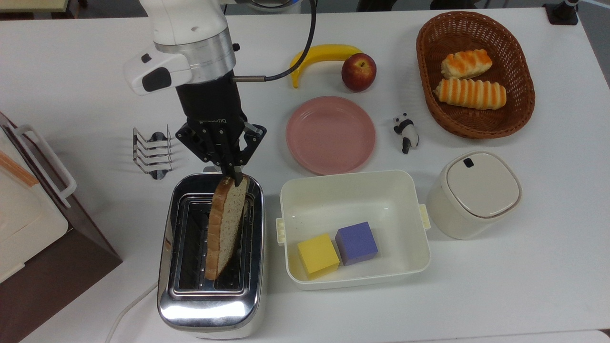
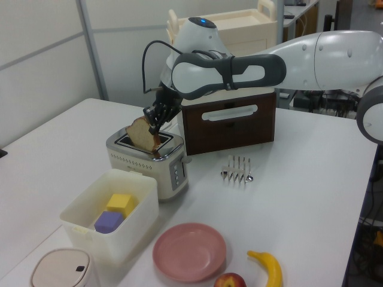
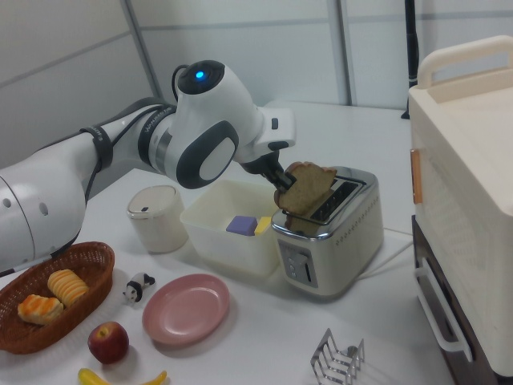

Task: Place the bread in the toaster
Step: 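Lower the bread slice into the toaster slot and open the gripper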

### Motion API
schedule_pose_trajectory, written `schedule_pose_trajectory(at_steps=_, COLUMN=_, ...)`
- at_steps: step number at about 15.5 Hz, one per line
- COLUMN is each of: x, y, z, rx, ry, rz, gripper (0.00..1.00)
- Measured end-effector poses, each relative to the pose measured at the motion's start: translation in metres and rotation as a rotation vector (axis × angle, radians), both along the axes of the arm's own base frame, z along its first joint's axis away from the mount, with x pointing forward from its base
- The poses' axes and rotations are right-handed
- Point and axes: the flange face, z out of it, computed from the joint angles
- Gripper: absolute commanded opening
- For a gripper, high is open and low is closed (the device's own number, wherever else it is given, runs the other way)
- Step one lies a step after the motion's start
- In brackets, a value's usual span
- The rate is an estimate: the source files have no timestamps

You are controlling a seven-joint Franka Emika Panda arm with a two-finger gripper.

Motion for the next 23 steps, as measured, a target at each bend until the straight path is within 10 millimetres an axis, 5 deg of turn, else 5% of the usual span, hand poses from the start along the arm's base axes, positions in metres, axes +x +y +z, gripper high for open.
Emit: schedule_pose_trajectory(at_steps=23, x=-0.005, y=0.015, z=0.001, rx=-0.007, ry=0.07, rz=0.06, gripper=0.02)
